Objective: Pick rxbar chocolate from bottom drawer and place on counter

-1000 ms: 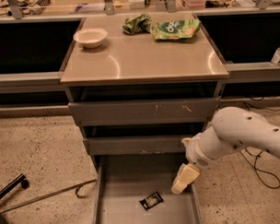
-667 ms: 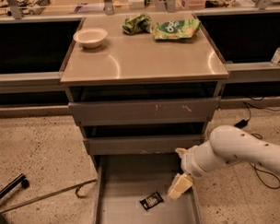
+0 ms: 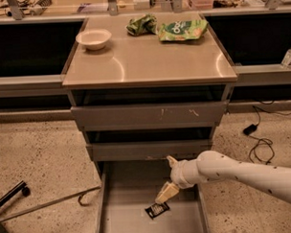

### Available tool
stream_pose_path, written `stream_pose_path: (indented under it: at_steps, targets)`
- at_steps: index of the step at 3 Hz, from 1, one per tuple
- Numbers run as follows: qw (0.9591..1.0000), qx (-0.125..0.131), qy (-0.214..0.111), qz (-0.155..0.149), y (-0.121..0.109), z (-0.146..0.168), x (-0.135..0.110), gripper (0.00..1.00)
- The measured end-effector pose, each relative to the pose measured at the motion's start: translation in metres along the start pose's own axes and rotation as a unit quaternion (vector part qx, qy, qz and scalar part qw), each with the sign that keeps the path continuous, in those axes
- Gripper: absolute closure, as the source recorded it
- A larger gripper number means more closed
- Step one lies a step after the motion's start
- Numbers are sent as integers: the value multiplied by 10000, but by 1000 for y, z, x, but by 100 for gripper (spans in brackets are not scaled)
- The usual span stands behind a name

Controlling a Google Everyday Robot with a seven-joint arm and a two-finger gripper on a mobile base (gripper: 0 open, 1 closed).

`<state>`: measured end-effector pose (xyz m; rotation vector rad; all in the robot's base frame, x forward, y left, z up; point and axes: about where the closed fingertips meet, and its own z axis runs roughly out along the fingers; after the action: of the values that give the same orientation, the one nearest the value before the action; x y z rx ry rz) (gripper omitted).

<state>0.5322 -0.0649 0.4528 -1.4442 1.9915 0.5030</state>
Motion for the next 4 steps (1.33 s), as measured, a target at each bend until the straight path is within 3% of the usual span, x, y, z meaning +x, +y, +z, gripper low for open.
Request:
stream_pose_path:
  at_steps: [1,2,3,4]
  targets:
    - [10000,-1,0,1,0,0,0,0]
    - [10000,-63,-10,77,0,11,18,0]
    - [9994,-258,-118,209,-3,30,59,0]
    - [9979,-479,-218,367,-7,63,114,0]
